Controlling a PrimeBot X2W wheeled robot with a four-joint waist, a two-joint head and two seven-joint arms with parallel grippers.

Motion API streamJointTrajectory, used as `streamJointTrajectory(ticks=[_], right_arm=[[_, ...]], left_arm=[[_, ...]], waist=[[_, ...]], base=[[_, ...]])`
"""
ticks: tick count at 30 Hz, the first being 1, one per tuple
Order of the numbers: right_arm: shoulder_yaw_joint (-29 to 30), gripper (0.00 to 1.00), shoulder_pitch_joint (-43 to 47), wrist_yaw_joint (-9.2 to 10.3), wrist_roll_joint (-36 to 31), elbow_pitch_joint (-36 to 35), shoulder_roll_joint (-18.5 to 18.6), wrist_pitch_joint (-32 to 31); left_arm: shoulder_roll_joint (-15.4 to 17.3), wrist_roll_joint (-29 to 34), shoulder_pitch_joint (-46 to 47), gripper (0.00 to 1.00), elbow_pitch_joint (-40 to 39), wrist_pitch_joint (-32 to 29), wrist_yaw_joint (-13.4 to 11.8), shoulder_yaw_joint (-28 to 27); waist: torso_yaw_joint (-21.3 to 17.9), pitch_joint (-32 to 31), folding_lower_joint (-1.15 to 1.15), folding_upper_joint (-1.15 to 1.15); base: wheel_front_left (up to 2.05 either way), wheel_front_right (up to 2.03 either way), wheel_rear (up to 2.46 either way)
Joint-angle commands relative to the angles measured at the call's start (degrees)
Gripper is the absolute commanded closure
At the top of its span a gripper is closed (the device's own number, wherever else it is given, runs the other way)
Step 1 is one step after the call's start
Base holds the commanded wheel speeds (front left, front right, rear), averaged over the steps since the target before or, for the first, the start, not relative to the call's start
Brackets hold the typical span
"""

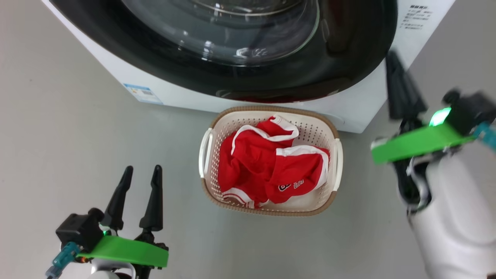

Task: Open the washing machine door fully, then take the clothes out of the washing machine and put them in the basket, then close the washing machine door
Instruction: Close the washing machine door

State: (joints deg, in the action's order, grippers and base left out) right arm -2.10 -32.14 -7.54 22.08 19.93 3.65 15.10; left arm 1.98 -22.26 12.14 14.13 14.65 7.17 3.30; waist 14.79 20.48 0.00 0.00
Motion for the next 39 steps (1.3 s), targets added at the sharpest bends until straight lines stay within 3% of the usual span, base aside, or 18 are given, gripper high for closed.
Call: streamJointTrajectory(ticks=[1, 3, 6, 8, 11, 39], right_arm=[[-1.87, 1.0, 2.83, 0.05, 0.81, -1.55, -0.76, -0.1], [-2.64, 0.9, 4.65, 0.05, 0.88, -1.5, -0.76, -0.1], [-3.43, 0.63, 6.93, 0.05, 0.93, -1.51, -0.77, -0.1], [-3.98, 0.55, 8.38, 0.05, 0.93, -1.6, -0.77, -0.1], [-4.28, 0.0, 10.57, 0.05, 0.81, -2.08, -0.77, -0.1], [-0.84, 0.0, 26.42, 0.05, -0.65, -4.84, 0.17, -0.1]], left_arm=[[0.9, 0.22, -0.49, 0.0, -0.85, 0.35, 0.32, -2.42], [0.9, 0.47, -0.92, 0.0, -0.72, 0.35, 0.32, -2.79], [0.9, 1.05, -1.51, 0.0, -0.66, 0.35, 0.32, -3.05], [0.9, 1.41, -1.99, 0.0, -0.72, 0.35, 0.32, -3.32], [0.9, 2.13, -2.61, 0.0, -0.95, 0.35, 0.32, -3.56], [4.49, 3.78, -8.02, 0.0, -5.05, 0.35, 0.32, -4.79]], waist=[[-0.75, -1.43, 0.0, 0.0], [-1.26, -2.24, 0.0, 0.0], [-2.11, -3.49, 0.0, 0.0], [-2.72, -4.36, 0.0, 0.0], [-3.5, -5.6, 0.0, 0.0], [-9.64, -14.44, 0.0, 0.0]], base=[[0.0, 0.0, 0.0], [0.0, 0.0, 0.0], [0.0, 0.0, 0.0], [0.0, 0.0, 0.0], [0.0, 0.0, 0.0], [0.0, 0.0, 0.0]])
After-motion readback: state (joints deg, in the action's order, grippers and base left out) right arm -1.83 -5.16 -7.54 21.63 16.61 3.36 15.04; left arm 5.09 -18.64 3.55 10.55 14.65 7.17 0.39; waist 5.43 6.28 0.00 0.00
